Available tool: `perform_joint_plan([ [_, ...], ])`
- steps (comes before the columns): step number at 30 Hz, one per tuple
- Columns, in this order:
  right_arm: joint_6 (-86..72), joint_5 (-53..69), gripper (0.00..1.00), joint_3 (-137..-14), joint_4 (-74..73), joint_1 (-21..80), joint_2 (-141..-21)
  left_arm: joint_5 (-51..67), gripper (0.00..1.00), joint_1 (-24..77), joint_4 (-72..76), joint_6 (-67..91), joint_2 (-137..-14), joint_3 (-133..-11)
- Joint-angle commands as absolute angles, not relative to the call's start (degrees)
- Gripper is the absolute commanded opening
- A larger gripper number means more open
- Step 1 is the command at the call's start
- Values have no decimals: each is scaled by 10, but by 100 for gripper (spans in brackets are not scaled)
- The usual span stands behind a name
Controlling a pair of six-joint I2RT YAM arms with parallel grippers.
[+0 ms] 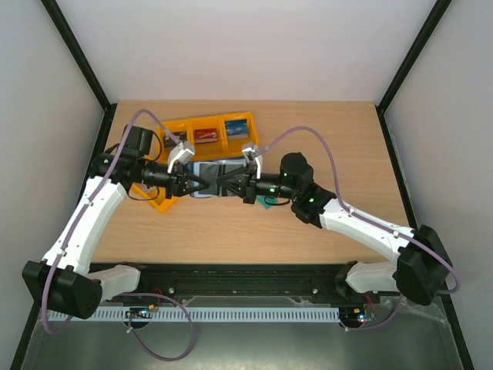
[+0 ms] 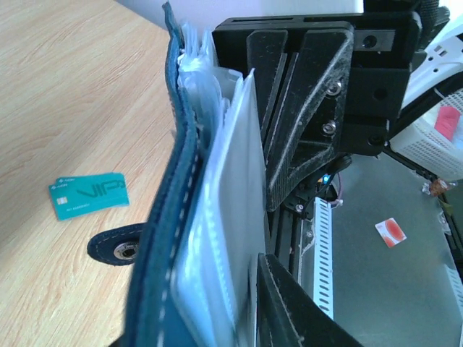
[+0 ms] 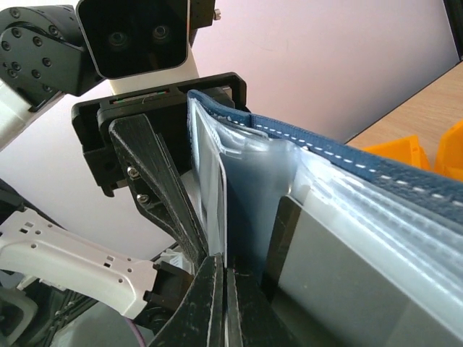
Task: Take the credit cards out of the card holder
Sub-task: Remove the credit card from the card holder.
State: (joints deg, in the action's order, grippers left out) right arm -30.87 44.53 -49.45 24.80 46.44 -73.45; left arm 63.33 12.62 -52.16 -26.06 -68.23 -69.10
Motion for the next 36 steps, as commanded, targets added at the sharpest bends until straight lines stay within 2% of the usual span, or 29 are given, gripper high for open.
perform_joint_plan([
  [1, -299, 439, 2, -482, 264, 452, -701, 695, 23, 122, -534, -283, -677, -694],
  [15, -278, 423, 2, -471, 206, 427, -668, 716, 17, 109, -536, -285, -681, -692],
  [17, -277, 424, 2, -469, 201, 424, -664, 716, 14, 107, -535, -286, -680, -691],
  [20, -273, 422, 2, -470, 184, 422, -658, 714, 4, 106, -527, -278, -681, -688],
  [22, -265, 410, 2, -470, 164, 418, -651, 708, 2, 104, -508, -256, -680, -681],
  [25, -255, 383, 2, -465, 133, 409, -625, 689, 2, 98, -441, -179, -675, -652],
  [27, -250, 360, 2, -463, 108, 400, -602, 670, 2, 95, -364, -74, -673, -615],
  [33, -235, 284, 1, -472, 21, 383, -547, 652, 2, 97, -47, 265, -698, -429],
  [36, -235, 276, 1, -466, 17, 382, -532, 625, 2, 116, 0, 289, -717, -386],
])
